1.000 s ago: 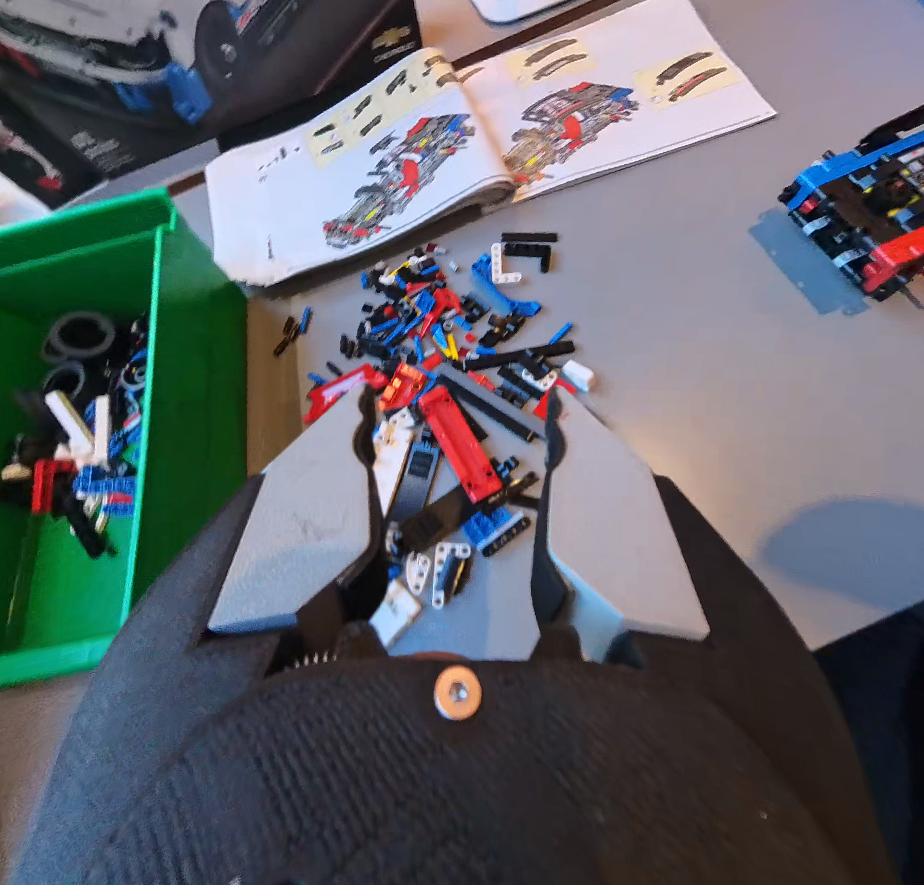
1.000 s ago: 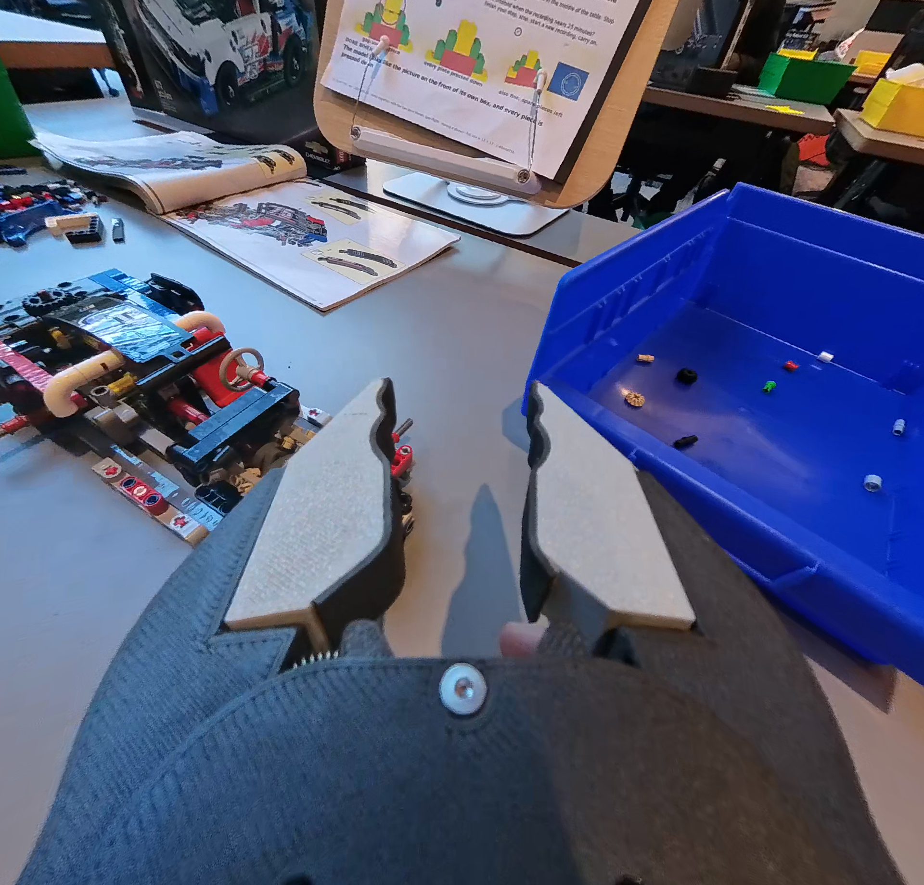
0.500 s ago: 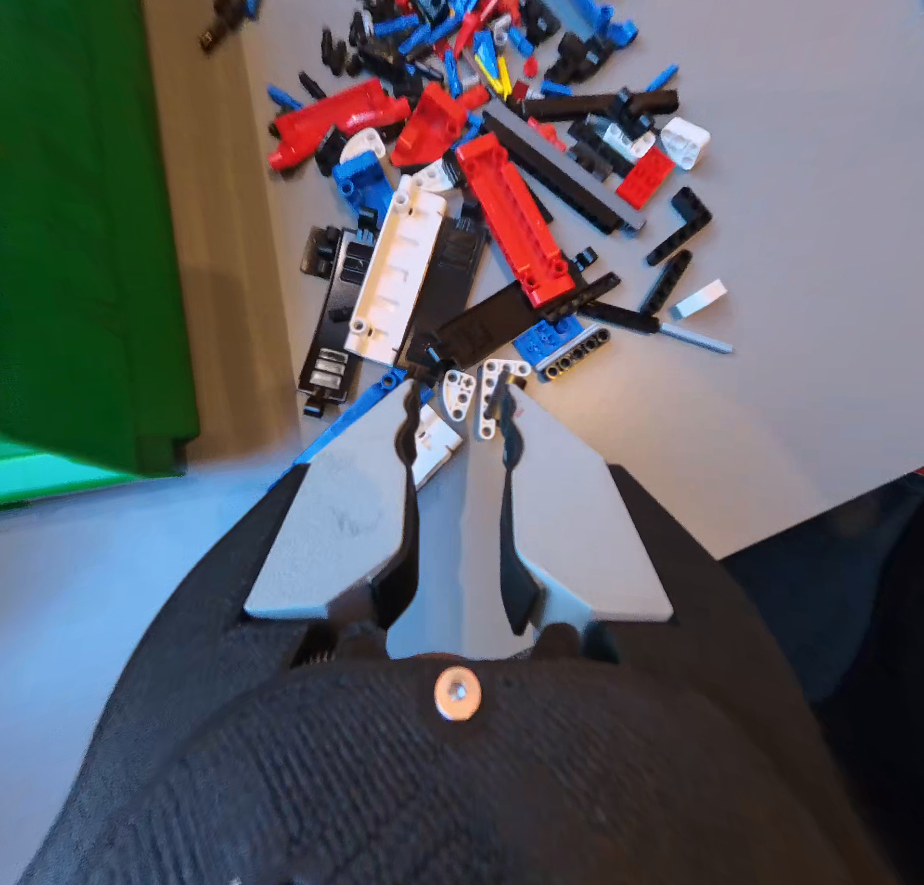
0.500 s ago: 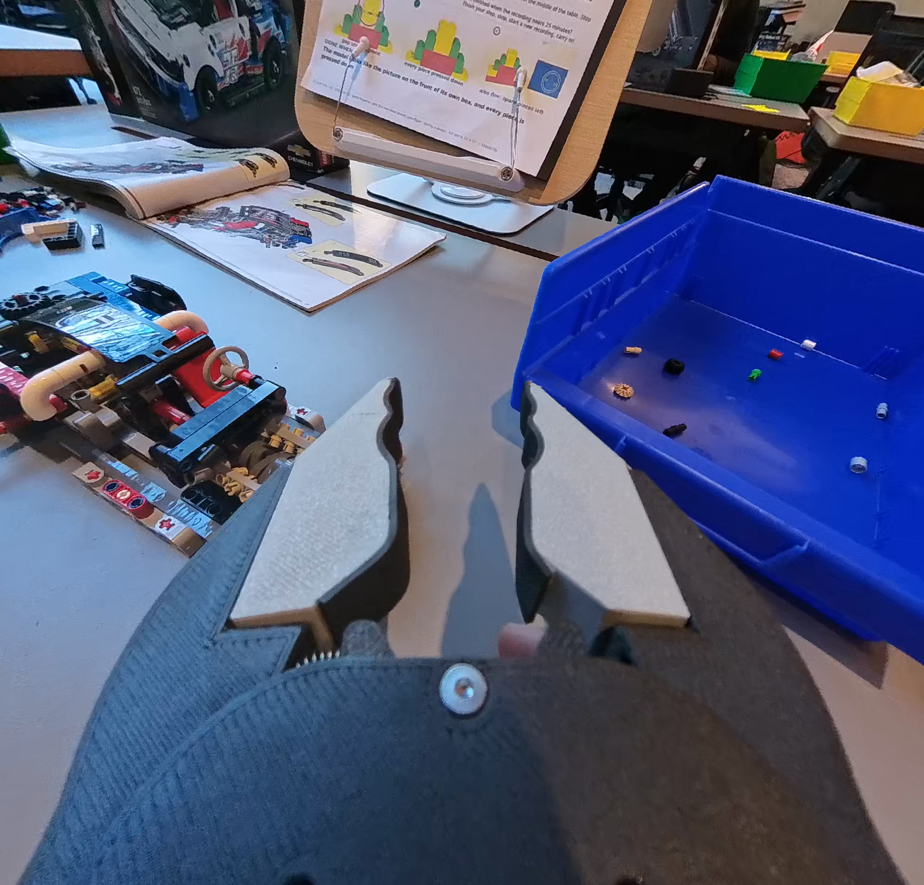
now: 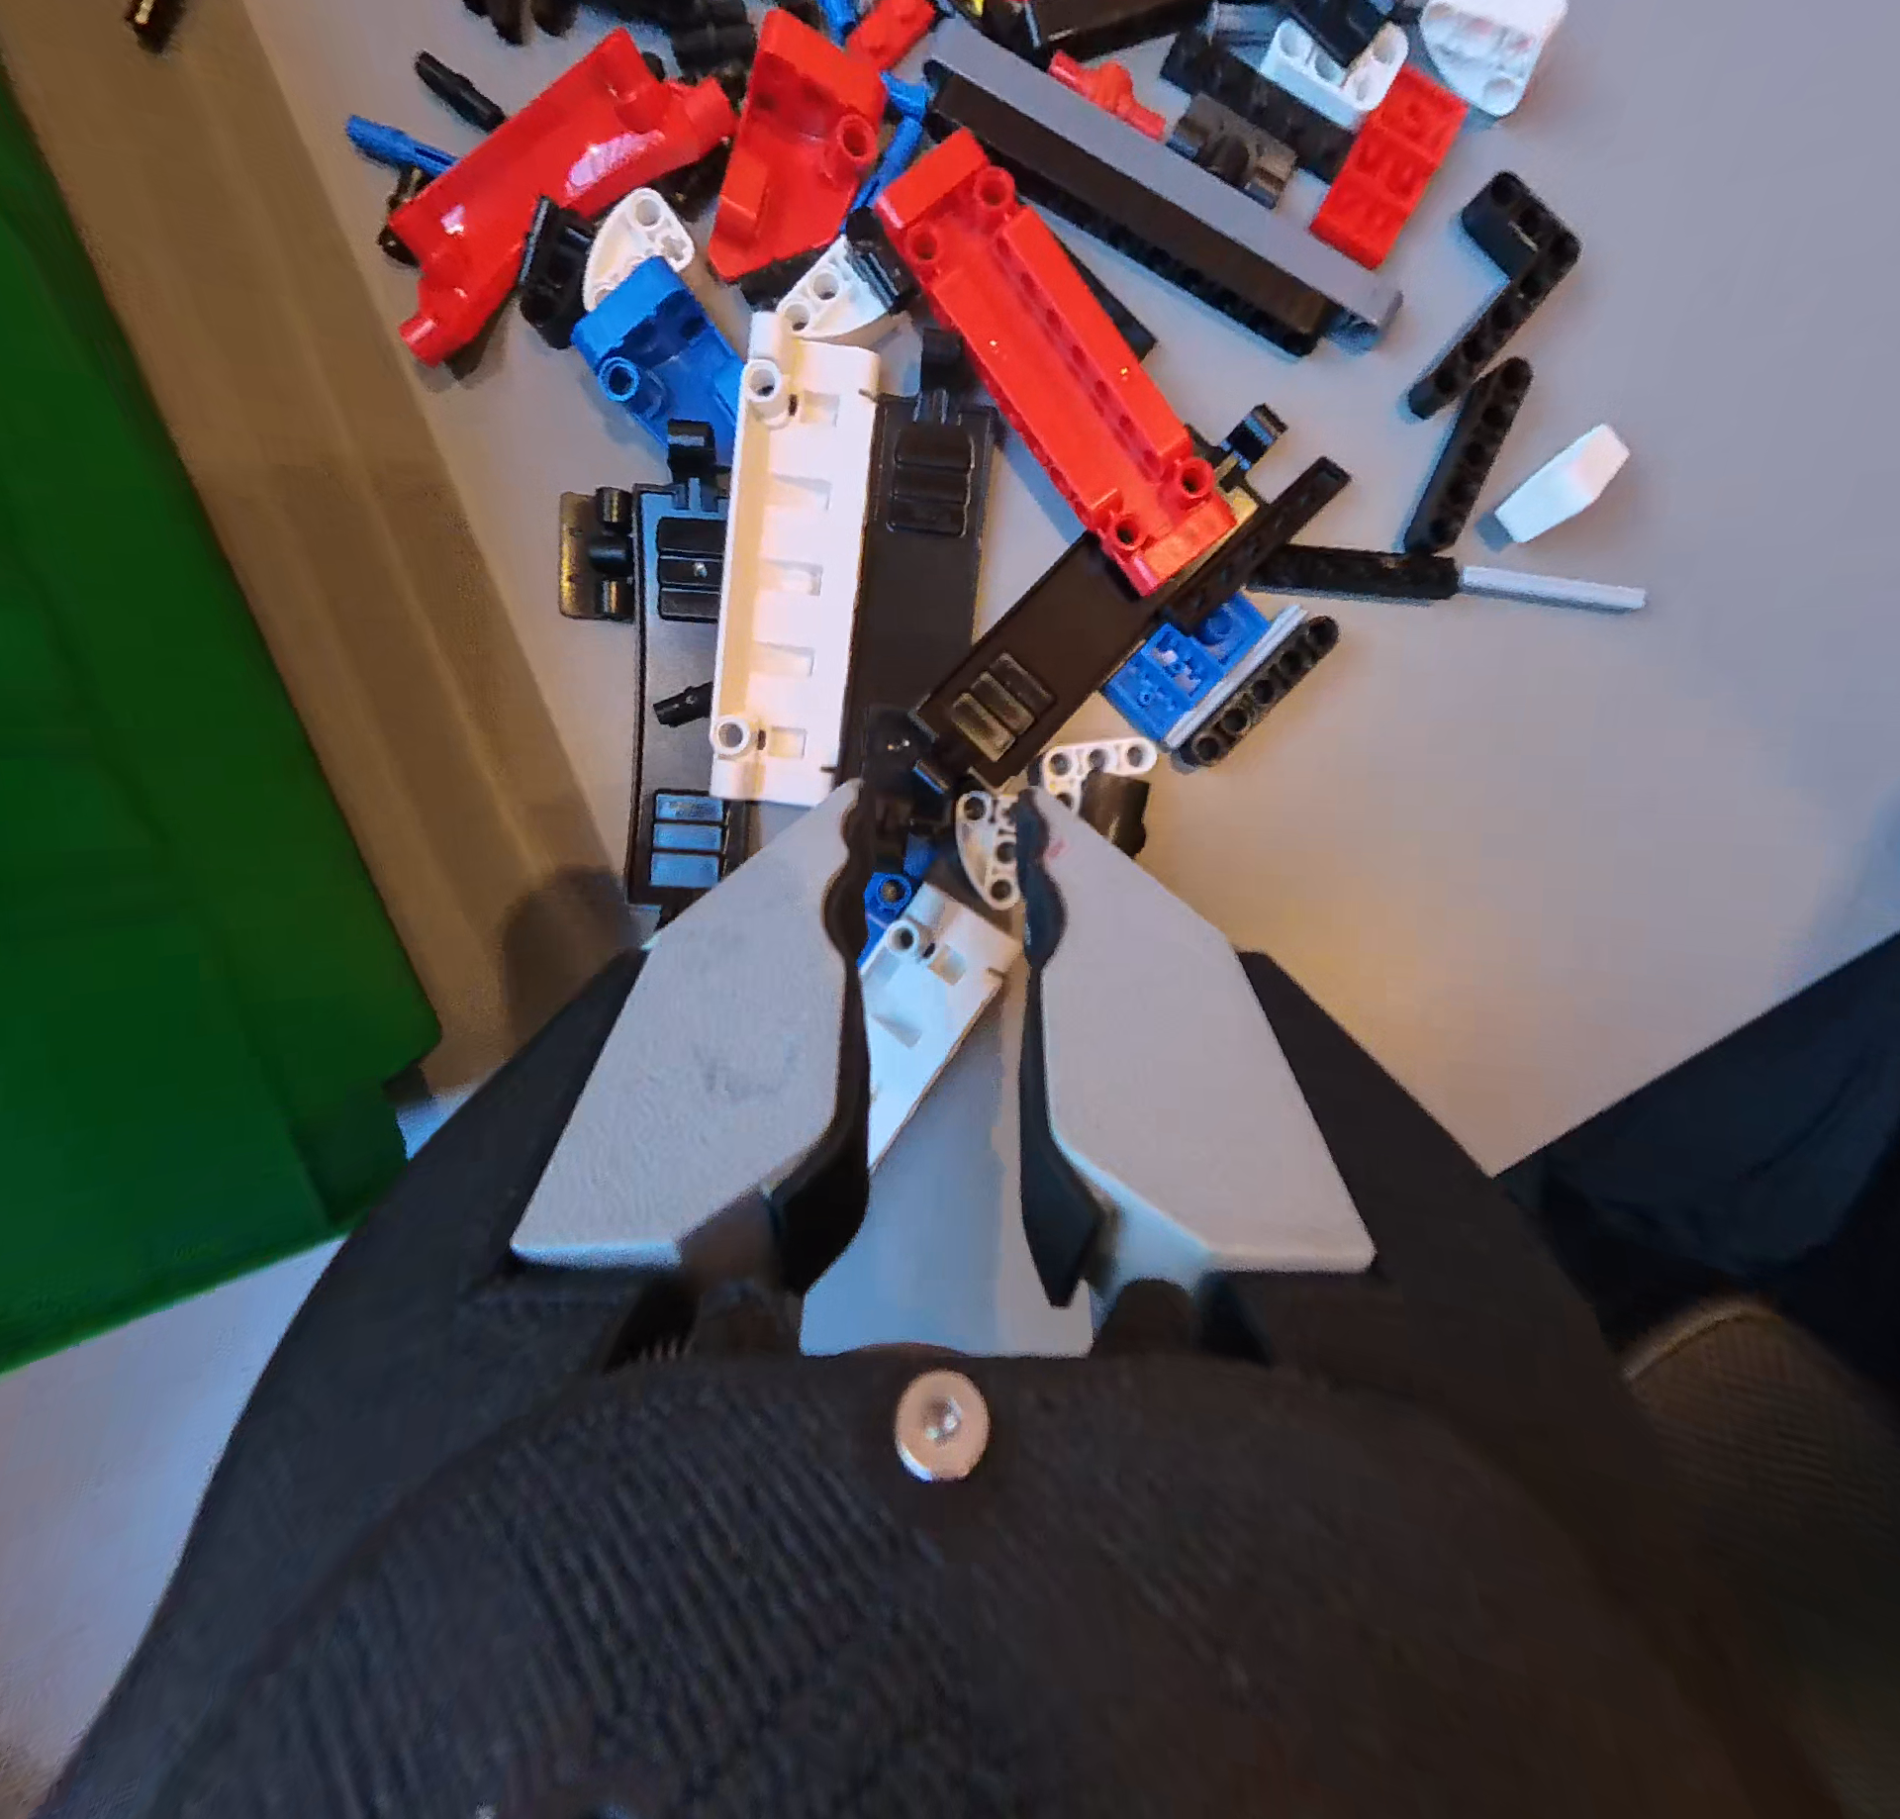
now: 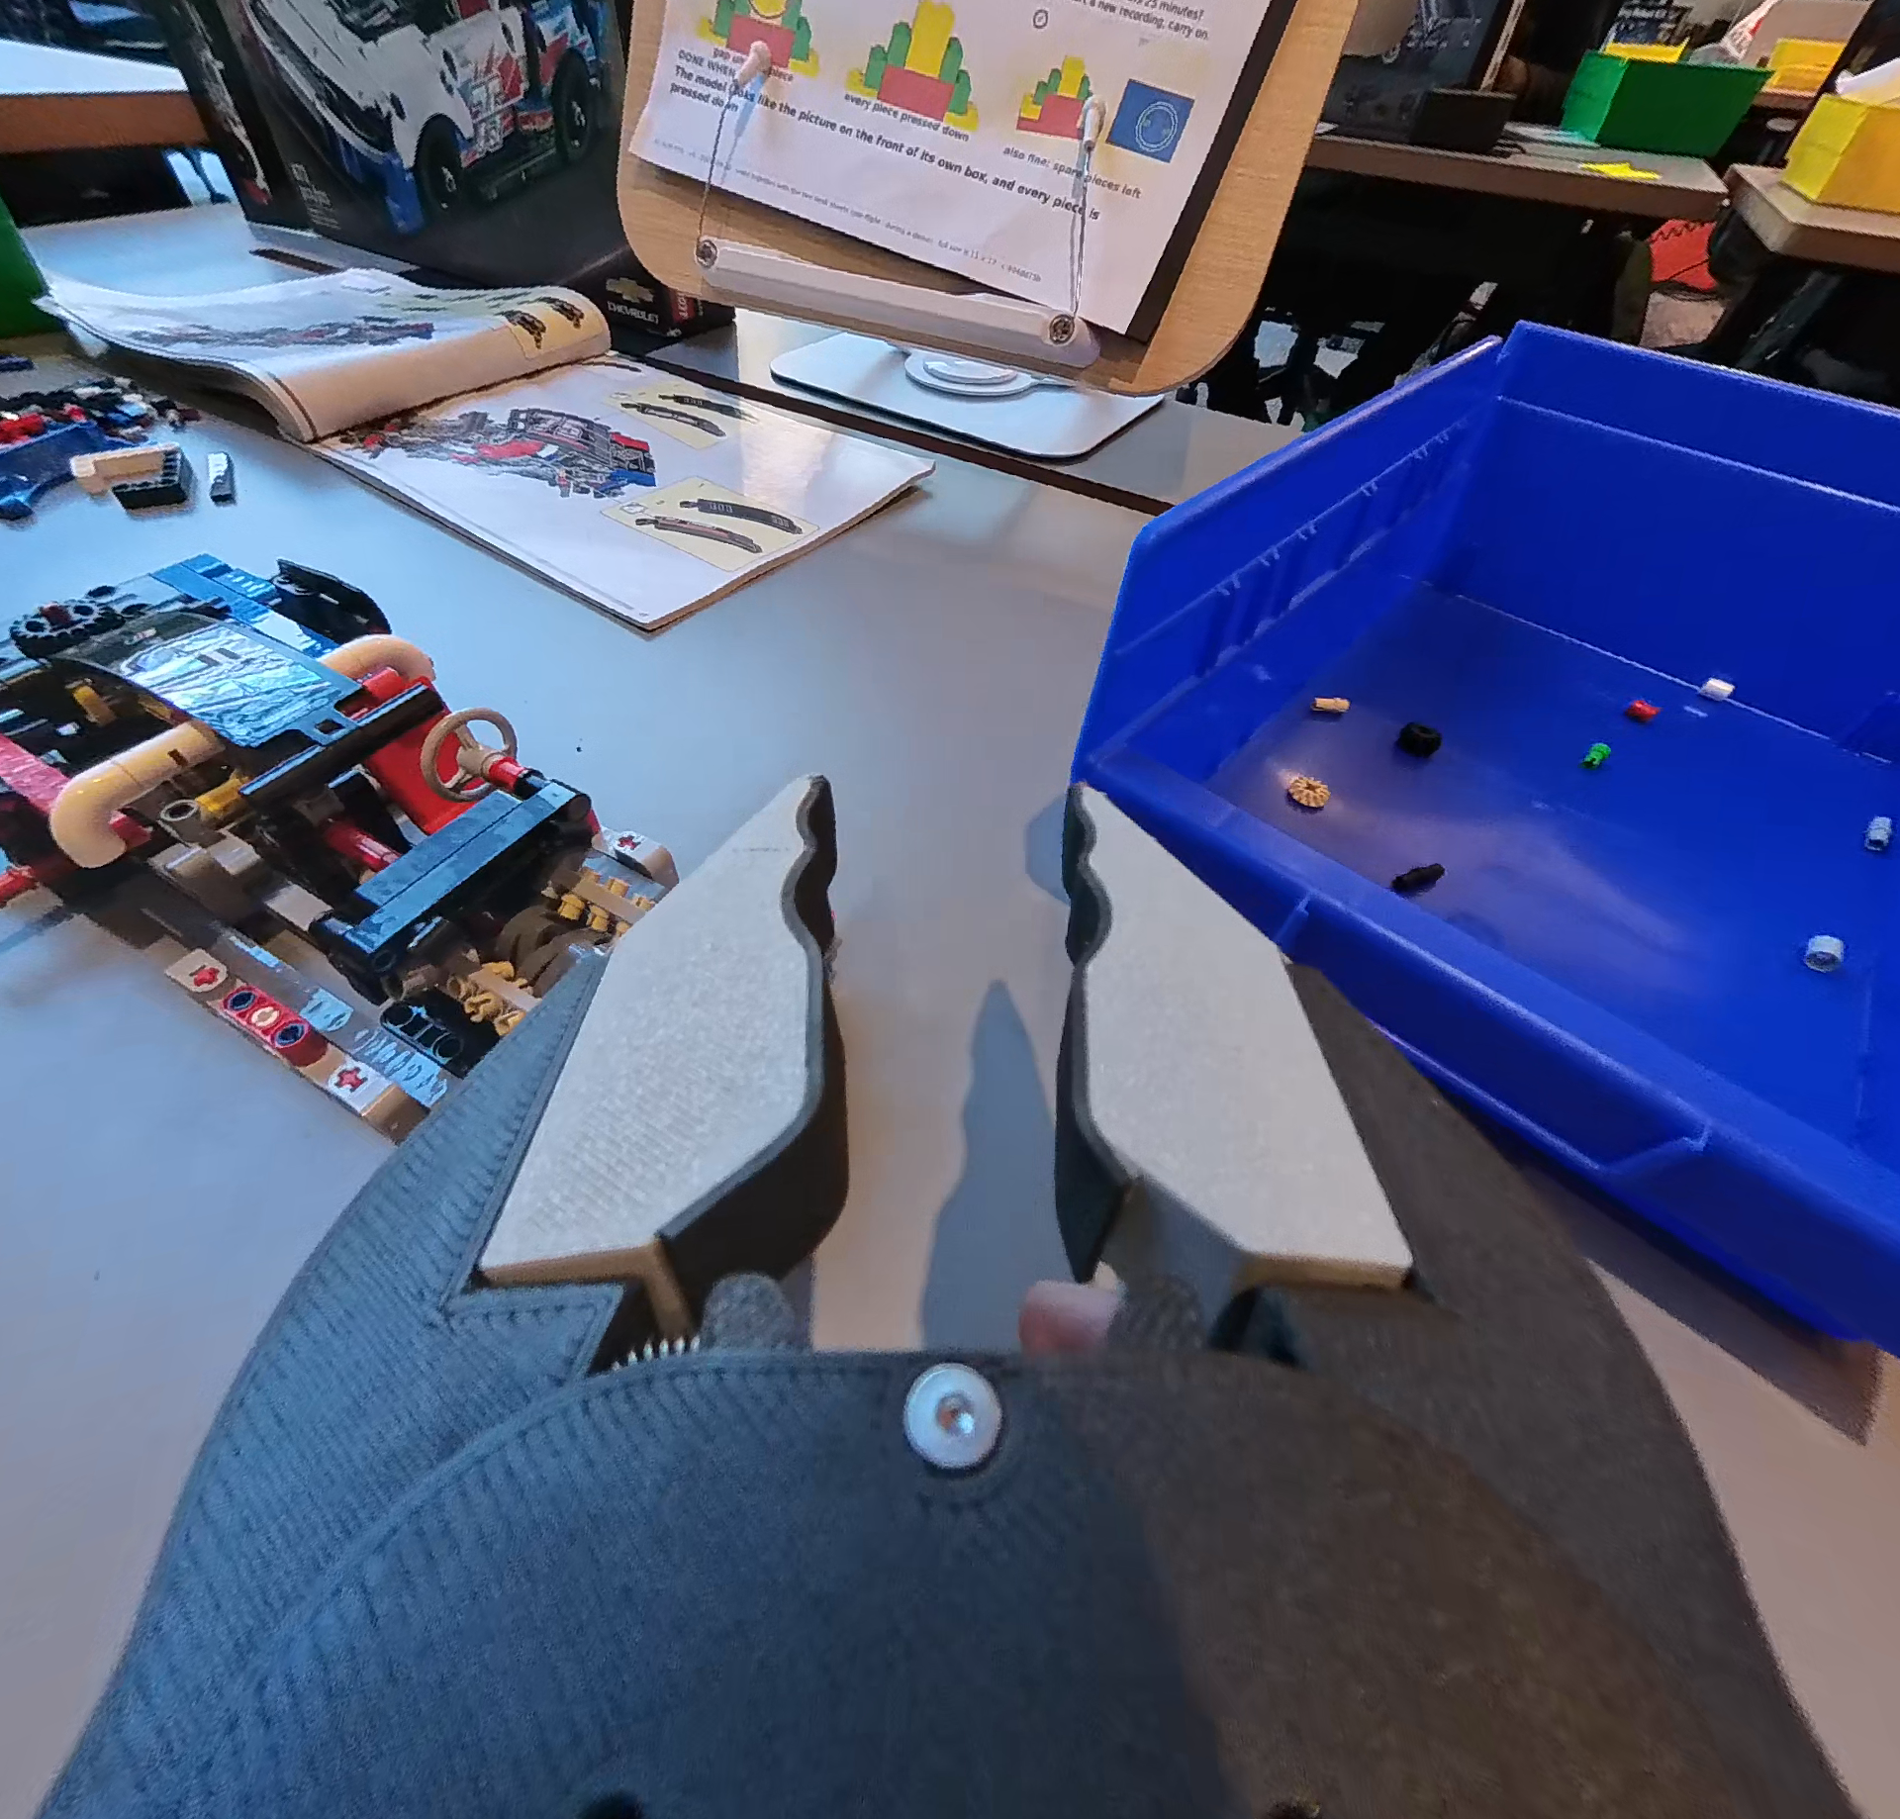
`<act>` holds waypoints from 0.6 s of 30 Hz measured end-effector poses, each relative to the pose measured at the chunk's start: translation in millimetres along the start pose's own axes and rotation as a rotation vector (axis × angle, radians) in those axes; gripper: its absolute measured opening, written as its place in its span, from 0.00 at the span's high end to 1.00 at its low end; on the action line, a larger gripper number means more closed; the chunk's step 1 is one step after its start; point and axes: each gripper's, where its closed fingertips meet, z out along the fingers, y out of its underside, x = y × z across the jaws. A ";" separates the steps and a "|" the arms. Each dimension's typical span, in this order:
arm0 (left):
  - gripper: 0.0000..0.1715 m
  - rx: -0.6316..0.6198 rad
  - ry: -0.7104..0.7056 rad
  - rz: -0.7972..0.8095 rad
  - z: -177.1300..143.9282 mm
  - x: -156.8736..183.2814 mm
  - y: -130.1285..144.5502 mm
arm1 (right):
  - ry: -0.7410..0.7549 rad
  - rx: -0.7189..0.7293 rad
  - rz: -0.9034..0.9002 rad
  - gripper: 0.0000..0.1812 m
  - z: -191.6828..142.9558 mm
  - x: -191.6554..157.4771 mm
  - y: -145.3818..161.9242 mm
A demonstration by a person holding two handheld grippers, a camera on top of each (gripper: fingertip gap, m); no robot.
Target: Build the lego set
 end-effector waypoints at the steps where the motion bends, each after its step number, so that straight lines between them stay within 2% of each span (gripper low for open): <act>1: 0.86 -0.008 0.006 0.003 1.3 0.8 -0.4 | -0.002 0.000 -0.001 0.77 0.2 -0.4 0.0; 7: 0.89 -0.020 0.039 0.040 4.8 3.7 -5.4 | -0.012 0.003 0.001 0.78 -0.1 -1.3 -0.5; 9: 0.95 -0.025 0.066 0.044 4.5 6.1 -6.2 | -0.015 0.003 0.003 0.78 0.0 -1.6 -0.4; 11: 0.95 -0.026 0.085 0.039 3.6 8.5 -7.6 | -0.016 0.004 0.003 0.79 -0.1 -1.6 -0.5; 15: 0.95 -0.040 0.042 0.069 -2.0 7.4 -9.4 | -0.018 0.007 0.005 0.79 -0.6 -1.7 -0.9; 18: 0.95 -0.040 -0.040 0.103 -12.9 1.4 -12.8 | -0.021 0.010 0.005 0.79 -0.9 -2.0 -1.2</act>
